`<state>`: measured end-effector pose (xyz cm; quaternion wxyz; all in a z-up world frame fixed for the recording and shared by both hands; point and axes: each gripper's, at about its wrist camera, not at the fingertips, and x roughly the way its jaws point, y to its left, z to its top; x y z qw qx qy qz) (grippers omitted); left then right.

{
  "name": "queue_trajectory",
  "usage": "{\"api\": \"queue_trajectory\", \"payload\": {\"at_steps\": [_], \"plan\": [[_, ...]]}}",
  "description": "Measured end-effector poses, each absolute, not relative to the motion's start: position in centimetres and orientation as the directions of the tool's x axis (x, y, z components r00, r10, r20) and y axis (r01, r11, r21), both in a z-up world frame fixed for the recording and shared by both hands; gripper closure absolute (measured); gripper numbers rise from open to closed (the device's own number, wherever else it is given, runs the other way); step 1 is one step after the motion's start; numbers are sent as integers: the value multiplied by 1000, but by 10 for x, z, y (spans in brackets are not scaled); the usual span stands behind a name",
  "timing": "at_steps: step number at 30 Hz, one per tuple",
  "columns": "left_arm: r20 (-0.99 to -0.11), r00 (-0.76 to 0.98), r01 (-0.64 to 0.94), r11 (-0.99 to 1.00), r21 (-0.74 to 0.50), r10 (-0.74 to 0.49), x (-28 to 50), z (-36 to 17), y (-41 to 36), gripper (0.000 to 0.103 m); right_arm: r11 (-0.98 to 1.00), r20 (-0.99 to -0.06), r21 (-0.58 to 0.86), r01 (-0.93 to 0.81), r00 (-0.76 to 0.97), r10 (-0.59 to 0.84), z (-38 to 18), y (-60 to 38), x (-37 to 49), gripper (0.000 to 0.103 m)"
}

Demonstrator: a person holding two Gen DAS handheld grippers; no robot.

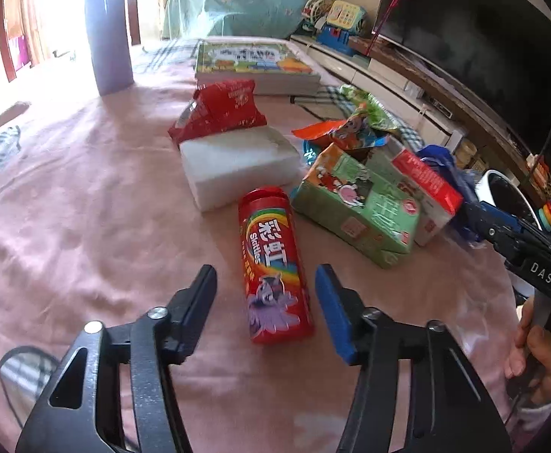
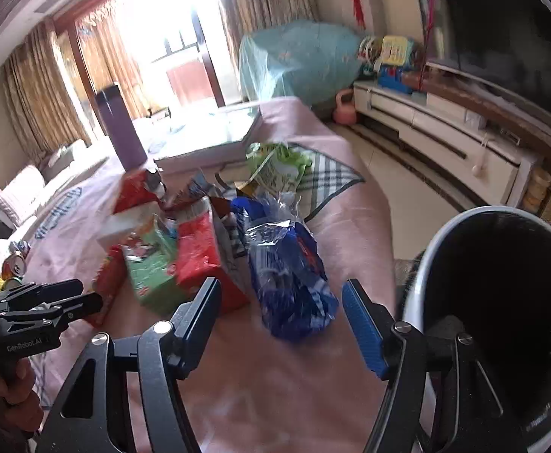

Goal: Collect trash
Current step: 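Grasp the red Skittles tube with the left gripper while the right grasps the blue Lumpo bag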

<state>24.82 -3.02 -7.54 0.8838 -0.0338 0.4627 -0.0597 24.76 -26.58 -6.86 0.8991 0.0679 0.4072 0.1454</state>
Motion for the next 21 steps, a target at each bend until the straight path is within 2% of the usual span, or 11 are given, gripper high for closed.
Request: {"api": "queue_trajectory", "payload": {"at_steps": [1, 2, 3, 4, 6, 10, 21], "plan": [[-818, 557, 77, 989, -124, -146, 250, -78, -30, 65, 947, -719, 243, -212, 615, 322, -72, -264, 251, 35], [-821, 549, 81, 988, -132, -154, 252, -80, -30, 68, 943, -724, 252, -217, 604, 333, -75, -262, 255, 41], [-822, 549, 82, 988, -131, -154, 253, -81, -31, 68, 939, -729, 264, -221, 592, 344, -78, -262, 257, 61], [-816, 557, 86, 988, -125, -152, 251, -81, -32, 68, 938, -734, 268, -222, 583, 348, -79, -261, 258, 67], [-810, 566, 93, 988, -119, -151, 248, -80, -32, 69, 935, -724, 270, -228, 593, 353, -77, -259, 253, 72], [-793, 587, 104, 987, -124, -161, 232, -74, -31, 69, 923, -701, 304, -236, 600, 385, -70, -261, 239, 77], [-744, 624, 177, 970, -166, -241, 182, -50, -46, 69, 912, -649, 370, -179, 653, 391, -48, -287, 190, 77]]}}
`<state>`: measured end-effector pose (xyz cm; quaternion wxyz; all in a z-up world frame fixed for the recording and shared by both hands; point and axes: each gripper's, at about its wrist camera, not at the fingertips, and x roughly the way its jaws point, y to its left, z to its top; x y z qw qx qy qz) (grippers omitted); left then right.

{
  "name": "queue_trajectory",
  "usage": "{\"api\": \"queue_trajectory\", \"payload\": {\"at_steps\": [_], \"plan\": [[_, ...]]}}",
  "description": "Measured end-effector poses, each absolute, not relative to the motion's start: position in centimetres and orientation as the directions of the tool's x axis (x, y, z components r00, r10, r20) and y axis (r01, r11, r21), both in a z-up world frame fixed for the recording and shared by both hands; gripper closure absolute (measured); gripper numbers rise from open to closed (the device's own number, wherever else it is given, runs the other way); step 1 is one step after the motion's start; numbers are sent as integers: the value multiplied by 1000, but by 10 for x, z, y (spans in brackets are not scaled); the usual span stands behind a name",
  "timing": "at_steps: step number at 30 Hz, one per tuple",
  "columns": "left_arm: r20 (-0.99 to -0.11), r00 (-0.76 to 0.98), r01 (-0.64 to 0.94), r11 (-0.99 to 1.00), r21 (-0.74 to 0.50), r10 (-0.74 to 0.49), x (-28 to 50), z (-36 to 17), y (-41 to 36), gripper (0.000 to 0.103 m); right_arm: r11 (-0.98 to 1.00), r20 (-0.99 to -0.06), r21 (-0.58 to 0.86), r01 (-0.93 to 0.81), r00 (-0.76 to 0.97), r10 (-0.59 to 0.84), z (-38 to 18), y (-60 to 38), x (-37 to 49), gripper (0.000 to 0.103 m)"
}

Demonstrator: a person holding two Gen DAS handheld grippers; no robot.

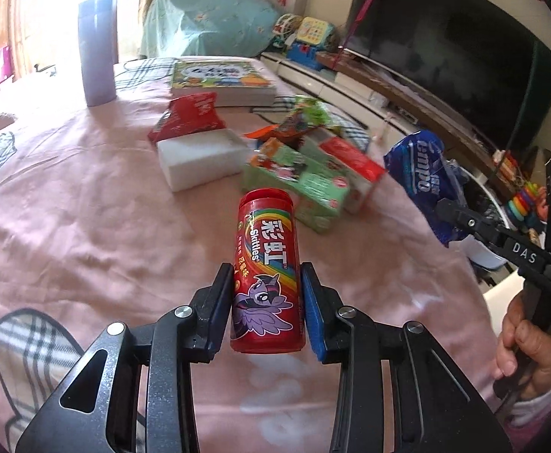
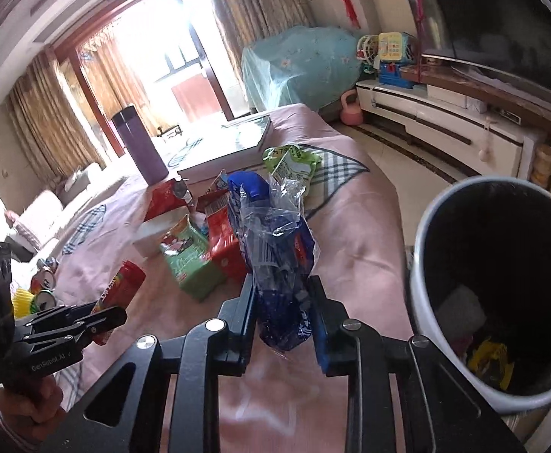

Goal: Collect trash
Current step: 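Grasp the red Skittles tube with the left gripper while the right grasps the blue Lumpo bag, then carry both items over the trash bin and open both grippers to drop them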

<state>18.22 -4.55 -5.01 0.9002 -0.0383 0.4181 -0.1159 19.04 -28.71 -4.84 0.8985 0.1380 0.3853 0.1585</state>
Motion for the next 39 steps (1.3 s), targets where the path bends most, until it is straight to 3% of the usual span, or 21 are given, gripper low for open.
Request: {"api": "queue_trajectory", "payload": {"at_steps": [20, 39], "plan": [[-713, 579, 434, 890, -140, -395, 157, -28, -160, 69, 917, -632, 400, 2, 725, 274, -38, -375, 125, 77], [-708, 543, 549, 829, -108, -452, 180, -17, -239, 69, 908, -643, 404, 112, 740, 195, -40, -433, 127, 77]]}}
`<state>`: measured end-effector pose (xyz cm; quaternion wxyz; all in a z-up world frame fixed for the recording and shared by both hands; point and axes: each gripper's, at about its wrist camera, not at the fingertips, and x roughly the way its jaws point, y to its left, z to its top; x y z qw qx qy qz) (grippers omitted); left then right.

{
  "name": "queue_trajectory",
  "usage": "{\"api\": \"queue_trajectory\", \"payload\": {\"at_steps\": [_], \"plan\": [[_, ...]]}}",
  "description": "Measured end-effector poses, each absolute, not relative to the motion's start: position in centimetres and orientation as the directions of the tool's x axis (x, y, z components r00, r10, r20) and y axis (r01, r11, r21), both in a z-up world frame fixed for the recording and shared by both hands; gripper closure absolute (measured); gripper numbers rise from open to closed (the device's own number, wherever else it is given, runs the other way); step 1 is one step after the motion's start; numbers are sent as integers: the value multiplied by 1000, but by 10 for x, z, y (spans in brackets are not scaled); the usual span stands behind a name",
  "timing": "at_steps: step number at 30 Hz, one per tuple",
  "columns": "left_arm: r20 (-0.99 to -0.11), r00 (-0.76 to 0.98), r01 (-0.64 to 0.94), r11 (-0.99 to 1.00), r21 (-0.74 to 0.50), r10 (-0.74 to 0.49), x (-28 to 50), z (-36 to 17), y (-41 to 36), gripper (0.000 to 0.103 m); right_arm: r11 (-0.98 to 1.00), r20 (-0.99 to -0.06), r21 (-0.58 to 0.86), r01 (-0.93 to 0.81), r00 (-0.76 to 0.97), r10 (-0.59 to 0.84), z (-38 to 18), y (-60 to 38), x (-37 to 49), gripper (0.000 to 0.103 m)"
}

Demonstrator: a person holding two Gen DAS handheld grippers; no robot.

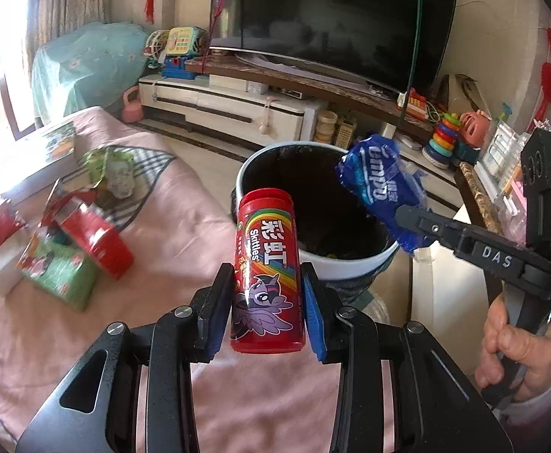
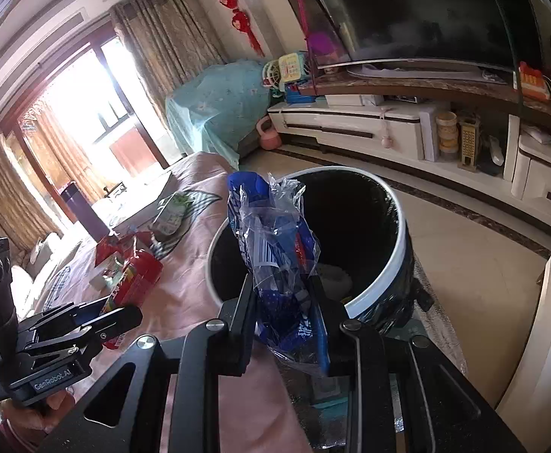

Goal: Collect trash
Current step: 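Carry both items over the trash bin and open both grippers to drop them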

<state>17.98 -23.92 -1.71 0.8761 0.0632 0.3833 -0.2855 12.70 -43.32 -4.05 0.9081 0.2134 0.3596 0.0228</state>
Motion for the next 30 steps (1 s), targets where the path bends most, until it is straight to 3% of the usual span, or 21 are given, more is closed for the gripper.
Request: {"api": "queue_trajectory", "payload": {"at_steps": [30], "plan": [[-754, 469, 587, 800, -123, -460, 240, -36, -307, 69, 899, -703, 406, 166, 685, 191, -58, -476, 174, 76]]}}
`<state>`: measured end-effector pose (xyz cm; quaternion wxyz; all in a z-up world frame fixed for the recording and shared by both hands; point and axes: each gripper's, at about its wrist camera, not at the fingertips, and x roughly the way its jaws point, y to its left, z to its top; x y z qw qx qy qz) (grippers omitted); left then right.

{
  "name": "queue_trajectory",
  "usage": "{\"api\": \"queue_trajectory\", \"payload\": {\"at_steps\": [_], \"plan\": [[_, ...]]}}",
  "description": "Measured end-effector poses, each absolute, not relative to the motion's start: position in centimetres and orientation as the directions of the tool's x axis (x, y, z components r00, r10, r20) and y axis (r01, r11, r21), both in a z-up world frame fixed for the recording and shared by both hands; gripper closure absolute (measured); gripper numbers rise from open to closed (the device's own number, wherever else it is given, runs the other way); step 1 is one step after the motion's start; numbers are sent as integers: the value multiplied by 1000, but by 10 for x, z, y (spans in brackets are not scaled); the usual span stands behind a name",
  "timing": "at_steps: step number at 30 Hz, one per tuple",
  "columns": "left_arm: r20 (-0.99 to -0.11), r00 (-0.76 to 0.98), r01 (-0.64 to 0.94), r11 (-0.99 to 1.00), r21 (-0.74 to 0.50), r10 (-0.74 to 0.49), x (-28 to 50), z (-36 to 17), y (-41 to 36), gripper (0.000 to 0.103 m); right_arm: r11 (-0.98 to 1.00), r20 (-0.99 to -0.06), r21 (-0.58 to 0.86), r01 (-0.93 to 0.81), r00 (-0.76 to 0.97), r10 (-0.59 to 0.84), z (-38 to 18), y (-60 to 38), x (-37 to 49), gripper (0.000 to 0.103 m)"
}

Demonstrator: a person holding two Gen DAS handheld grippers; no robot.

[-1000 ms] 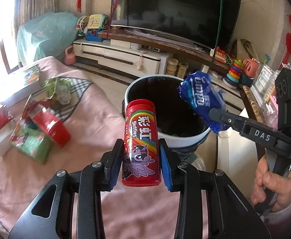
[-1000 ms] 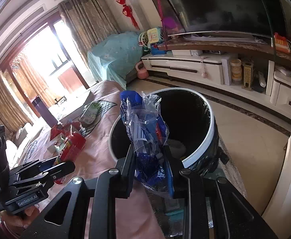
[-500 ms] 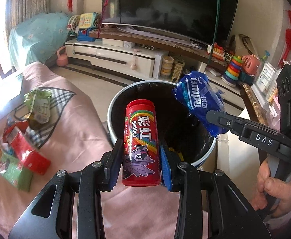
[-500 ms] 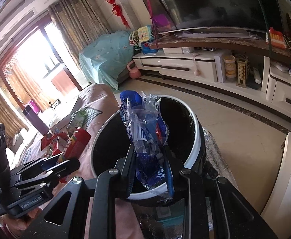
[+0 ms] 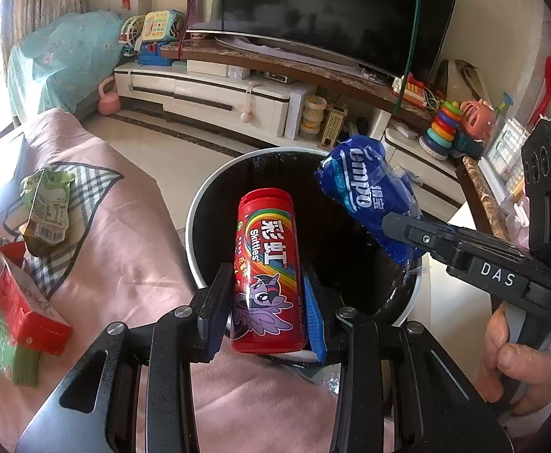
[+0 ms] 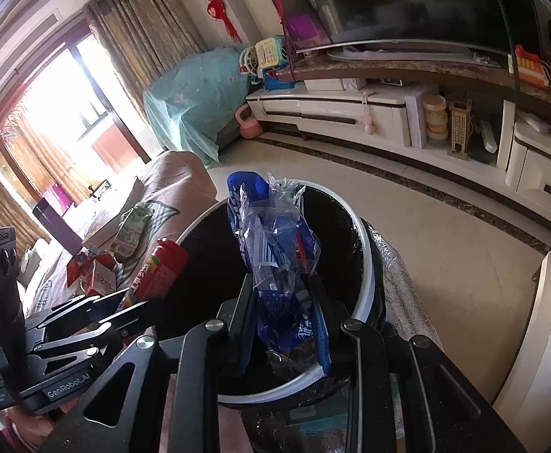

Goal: Collect trash
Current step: 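Carry both items over the trash bin and open both grippers to drop them, then move both grippers back to the table and grasp the red juice carton with the right gripper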

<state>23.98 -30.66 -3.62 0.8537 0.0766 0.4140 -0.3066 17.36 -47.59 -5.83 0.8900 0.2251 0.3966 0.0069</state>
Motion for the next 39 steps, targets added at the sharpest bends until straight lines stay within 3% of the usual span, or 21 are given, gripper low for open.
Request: {"api": "queue_trajectory", "payload": {"at_steps": [6, 14, 16, 17, 20, 24, 39], "plan": [[-762, 451, 595, 793, -130, -464, 244, -39, -312, 68, 901, -709, 401, 164, 679, 192, -59, -476, 178, 72], [-744, 471, 568, 808, -155, -474, 236, -33, -293, 37, 903, -708, 392, 176, 684, 174, -54, -475, 177, 56], [-739, 477, 551, 817, -171, -476, 230, -33, -281, 28, 900, -699, 402, 170, 692, 182, -52, -474, 176, 46], [-738, 478, 545, 819, -176, -477, 228, -34, -276, 28, 899, -695, 403, 168, 695, 182, -52, -473, 175, 37], [-738, 485, 527, 830, -181, -469, 217, -35, -257, 28, 906, -687, 394, 157, 705, 177, -47, -465, 170, 34], [-739, 495, 483, 852, -202, -456, 203, -39, -224, 26, 901, -666, 411, 142, 721, 190, -45, -448, 161, 18], [-751, 584, 273, 946, -177, -309, 175, -53, -85, 26, 885, -607, 466, -10, 724, 327, -53, -350, 143, 16]]}}
